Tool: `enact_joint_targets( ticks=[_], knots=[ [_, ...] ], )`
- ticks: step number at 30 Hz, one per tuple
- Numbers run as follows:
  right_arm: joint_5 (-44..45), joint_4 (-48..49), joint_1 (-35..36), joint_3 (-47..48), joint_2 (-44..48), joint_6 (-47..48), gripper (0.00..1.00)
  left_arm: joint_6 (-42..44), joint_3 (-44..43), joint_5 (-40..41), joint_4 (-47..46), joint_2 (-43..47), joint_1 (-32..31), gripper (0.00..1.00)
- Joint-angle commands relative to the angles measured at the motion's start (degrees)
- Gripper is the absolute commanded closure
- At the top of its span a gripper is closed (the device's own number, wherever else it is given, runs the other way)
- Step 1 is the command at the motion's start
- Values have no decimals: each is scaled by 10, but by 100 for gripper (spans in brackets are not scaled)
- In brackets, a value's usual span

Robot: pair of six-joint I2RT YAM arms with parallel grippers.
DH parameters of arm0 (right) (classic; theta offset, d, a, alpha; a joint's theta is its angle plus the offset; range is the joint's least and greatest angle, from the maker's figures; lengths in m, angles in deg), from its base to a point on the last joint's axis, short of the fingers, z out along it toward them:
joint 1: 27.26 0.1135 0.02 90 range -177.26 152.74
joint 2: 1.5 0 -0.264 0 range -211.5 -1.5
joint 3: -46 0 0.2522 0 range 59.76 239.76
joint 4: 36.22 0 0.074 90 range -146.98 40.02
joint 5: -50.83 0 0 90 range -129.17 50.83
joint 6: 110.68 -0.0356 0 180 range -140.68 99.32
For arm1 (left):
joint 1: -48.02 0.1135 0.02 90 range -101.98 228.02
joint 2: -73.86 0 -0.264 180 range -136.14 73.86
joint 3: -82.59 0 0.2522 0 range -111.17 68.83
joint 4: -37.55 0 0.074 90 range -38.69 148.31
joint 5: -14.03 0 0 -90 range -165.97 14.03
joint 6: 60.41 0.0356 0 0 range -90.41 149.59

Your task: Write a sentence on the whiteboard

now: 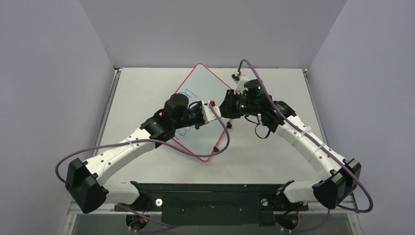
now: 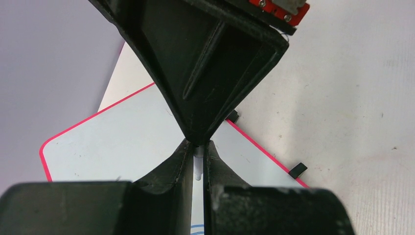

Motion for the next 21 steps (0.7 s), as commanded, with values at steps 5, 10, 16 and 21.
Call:
enact_joint_targets(
  ticks=[5, 10, 16, 21],
  knots=[
    [12, 2, 5, -16, 15, 10, 100, -3, -46, -12, -46, 8, -4, 96],
    [25, 3, -5, -18, 23, 9, 100, -6, -46, -3, -14, 23, 5, 69],
    [37, 7, -30, -14, 32, 11, 100, -49, -32, 3, 19, 65, 59, 58],
    [44, 10, -48, -17, 34, 12, 100, -186, -45, 2, 36, 75, 143, 51]
  ],
)
